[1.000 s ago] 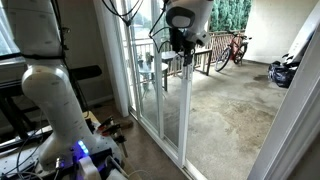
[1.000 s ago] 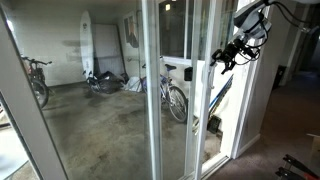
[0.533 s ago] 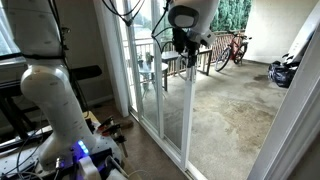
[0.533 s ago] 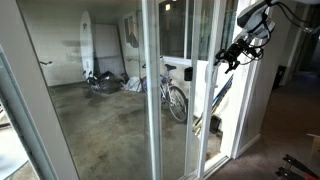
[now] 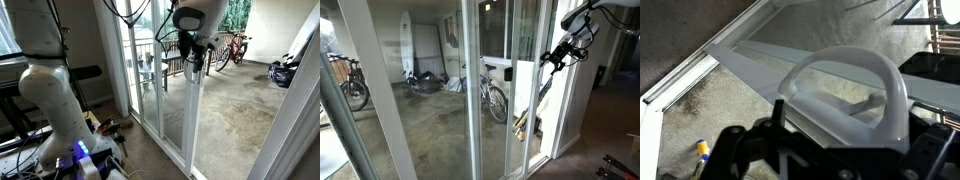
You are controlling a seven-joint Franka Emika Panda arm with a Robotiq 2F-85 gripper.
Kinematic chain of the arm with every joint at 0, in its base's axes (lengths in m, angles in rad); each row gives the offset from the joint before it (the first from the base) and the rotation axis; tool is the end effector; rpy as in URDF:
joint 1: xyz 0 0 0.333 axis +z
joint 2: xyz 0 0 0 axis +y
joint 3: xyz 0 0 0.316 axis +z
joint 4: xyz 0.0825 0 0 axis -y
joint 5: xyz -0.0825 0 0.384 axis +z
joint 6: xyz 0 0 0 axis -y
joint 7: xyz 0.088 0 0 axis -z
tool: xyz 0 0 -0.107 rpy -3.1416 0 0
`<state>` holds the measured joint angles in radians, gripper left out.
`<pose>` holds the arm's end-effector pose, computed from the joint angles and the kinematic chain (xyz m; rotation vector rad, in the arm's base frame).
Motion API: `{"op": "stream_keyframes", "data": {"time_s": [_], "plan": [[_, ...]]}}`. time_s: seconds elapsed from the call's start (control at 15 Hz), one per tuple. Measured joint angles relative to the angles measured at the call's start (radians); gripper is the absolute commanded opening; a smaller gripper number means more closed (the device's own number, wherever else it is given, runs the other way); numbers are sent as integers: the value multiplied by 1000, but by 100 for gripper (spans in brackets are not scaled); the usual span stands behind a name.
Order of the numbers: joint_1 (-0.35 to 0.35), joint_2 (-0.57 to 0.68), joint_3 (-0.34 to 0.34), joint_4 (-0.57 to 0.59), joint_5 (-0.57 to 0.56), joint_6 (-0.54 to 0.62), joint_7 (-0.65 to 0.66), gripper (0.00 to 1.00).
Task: Slide the glass door to the right.
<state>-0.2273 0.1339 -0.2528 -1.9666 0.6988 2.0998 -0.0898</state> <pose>0.5396 -0.2416 0.4164 -2.4107 0.9473 -0.2234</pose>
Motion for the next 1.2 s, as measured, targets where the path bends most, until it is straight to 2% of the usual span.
{"op": "stream_keyframes", "data": {"time_s": [0.8,0.93,1.2], "plan": [[-118,81,-46,94,3,-26,0,100],[-146,111,-53,137,3,-66,-1,100],[-229,198,-55,277,25,-222,-27,100]]}}
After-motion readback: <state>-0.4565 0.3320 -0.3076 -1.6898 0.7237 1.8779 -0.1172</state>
